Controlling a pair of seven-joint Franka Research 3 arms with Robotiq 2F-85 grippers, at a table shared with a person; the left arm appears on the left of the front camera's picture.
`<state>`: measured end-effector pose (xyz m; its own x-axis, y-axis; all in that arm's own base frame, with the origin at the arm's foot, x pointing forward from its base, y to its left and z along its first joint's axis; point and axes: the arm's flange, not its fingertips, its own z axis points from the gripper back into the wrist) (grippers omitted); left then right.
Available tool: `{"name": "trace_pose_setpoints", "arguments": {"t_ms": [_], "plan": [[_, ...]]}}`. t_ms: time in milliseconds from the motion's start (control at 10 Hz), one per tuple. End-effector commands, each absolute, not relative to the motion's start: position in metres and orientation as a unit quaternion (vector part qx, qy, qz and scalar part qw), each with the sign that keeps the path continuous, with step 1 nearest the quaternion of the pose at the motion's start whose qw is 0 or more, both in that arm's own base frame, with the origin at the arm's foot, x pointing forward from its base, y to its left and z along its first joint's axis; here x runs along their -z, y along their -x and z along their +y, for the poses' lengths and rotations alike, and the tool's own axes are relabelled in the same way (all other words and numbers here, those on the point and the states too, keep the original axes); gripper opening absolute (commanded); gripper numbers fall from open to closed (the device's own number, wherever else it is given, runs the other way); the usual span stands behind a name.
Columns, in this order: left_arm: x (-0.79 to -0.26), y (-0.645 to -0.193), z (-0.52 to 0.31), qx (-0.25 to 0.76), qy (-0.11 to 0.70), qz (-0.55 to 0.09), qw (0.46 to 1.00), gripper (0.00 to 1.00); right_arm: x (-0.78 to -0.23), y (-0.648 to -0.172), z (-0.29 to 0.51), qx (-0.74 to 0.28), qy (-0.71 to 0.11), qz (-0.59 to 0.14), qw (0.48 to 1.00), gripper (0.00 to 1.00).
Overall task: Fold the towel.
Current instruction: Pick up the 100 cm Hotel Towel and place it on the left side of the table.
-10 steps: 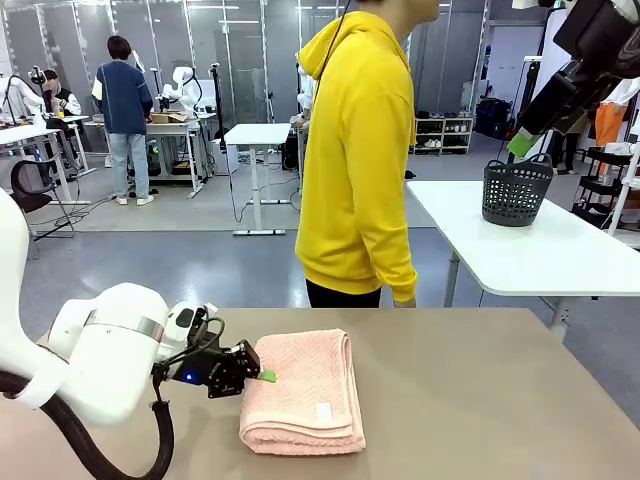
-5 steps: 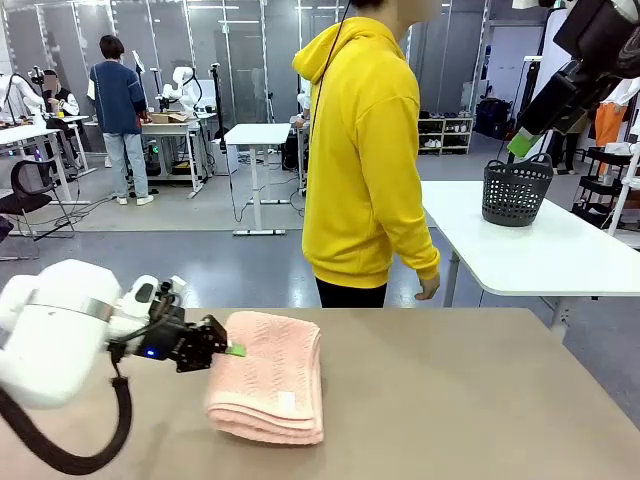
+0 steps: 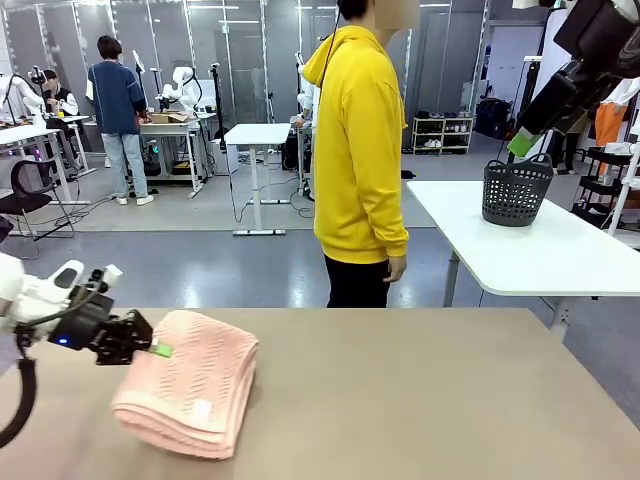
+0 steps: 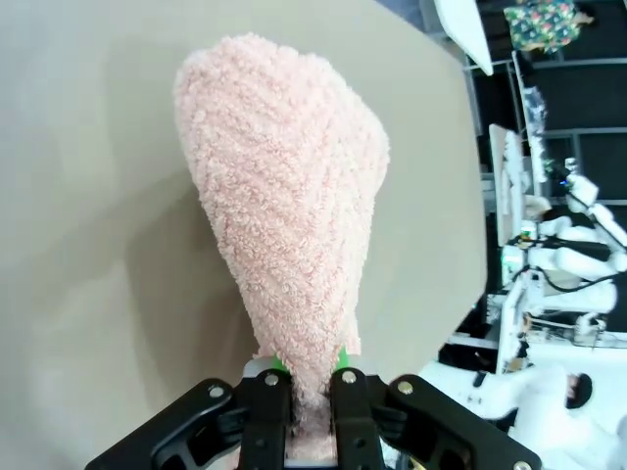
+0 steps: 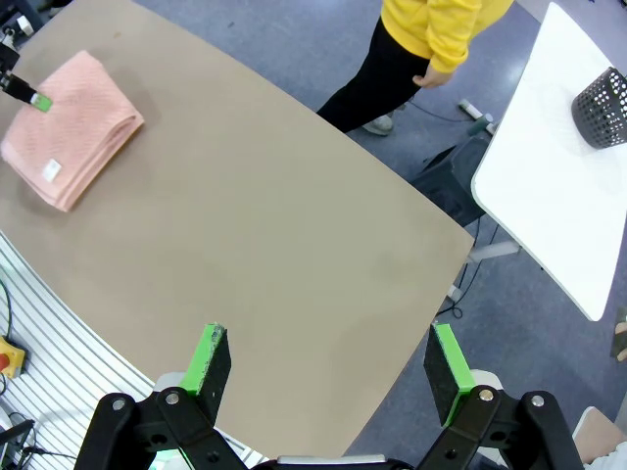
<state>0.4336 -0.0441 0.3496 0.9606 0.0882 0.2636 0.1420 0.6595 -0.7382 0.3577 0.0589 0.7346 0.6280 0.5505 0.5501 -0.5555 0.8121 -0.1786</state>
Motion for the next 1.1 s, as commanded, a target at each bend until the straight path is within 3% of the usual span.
{"name": "trace_pose_setpoints", "arguments": {"t_ms": [0,600,900,1000], "plan": [[-0.369,-0.426,-0.01,0.007,0.409,-0.124,0.904,0.01,-0.734,-0.357,0.059,-0.303,0.001,-0.303,0.904,1.0],[-0.351,-0.414,0.109,-0.017,0.363,-0.091,0.927,0.01,-0.734,-0.357,0.059,-0.303,0.001,-0.303,0.904,1.0],[-0.346,-0.413,0.12,-0.013,0.354,-0.084,0.932,0.01,-0.734,-0.357,0.059,-0.303,0.001,-0.303,0.904,1.0],[-0.347,-0.412,0.119,-0.019,0.345,-0.088,0.934,0.57,-0.734,-0.357,0.059,-0.303,0.001,-0.303,0.904,1.0]]}}
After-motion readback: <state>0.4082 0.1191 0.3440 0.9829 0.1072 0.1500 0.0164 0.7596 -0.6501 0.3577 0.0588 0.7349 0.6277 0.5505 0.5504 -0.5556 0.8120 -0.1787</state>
